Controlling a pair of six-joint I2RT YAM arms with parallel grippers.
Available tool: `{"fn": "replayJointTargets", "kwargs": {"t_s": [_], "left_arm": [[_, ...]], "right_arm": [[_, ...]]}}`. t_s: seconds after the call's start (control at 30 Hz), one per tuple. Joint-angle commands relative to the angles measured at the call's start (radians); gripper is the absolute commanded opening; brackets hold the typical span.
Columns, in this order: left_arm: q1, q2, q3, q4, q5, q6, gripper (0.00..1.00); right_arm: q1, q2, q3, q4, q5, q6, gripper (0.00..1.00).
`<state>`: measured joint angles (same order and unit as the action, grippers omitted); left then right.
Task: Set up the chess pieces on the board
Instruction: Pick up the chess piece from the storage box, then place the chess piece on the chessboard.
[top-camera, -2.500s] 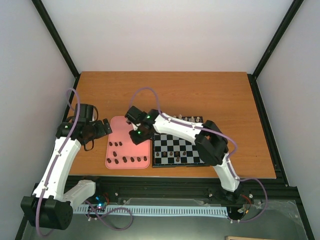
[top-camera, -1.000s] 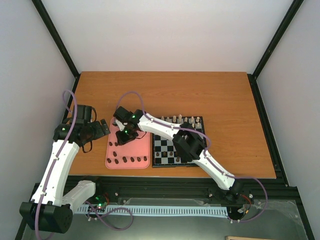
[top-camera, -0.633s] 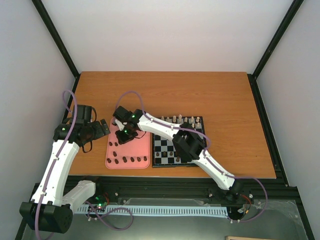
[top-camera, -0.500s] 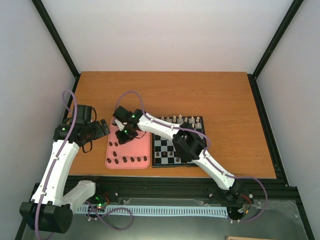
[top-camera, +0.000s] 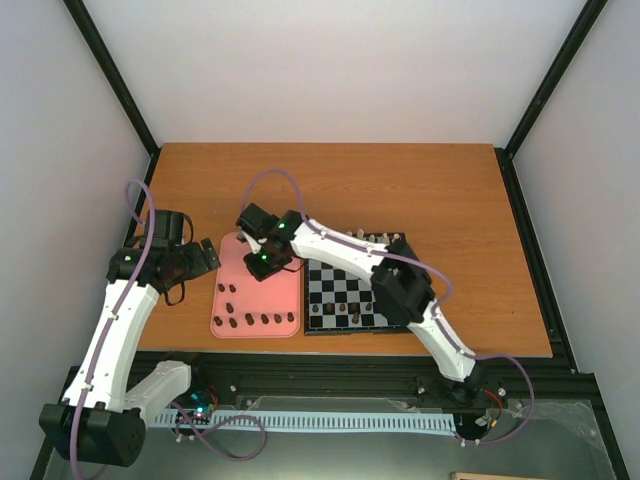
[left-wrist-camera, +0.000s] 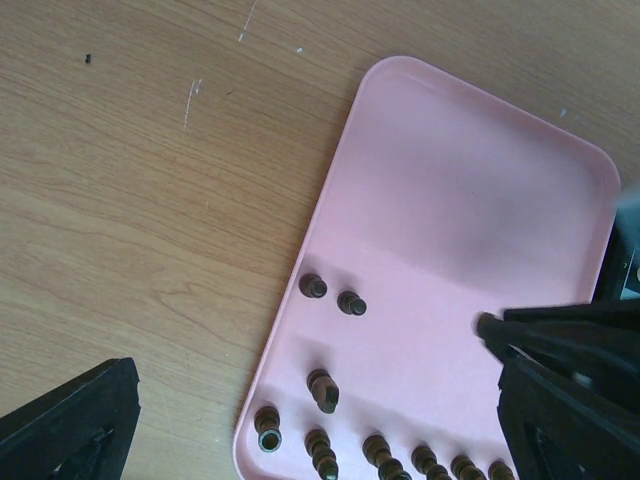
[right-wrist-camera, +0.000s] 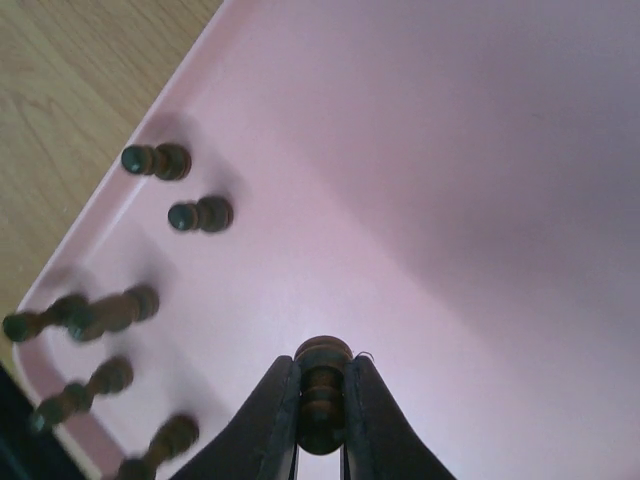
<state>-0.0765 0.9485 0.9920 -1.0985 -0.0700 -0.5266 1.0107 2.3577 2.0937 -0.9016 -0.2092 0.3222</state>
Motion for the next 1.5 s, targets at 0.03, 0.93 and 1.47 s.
{"fn": "replayJointTargets", "kwargs": {"t_s": [0.03,0.93,1.47], "left_arm": [[0.007,-0.003,-0.001,0.016,0.014,0.003,1.0],[0.006,0.06,-0.006,0.059,0.068,0.032,1.0],[0.008,0.063,-0.019,0.062,0.058,0.019,1.0]], "right_arm": [[-0.034,-0.221,-0.166,0.012,0.098,0.022,0.09],[-0.306,-0.905,-1.128,0.023,0.253,0.302,0.09],[-0.33,-0.901,-1.218,0.078,0.179,0.293,0.09]]}}
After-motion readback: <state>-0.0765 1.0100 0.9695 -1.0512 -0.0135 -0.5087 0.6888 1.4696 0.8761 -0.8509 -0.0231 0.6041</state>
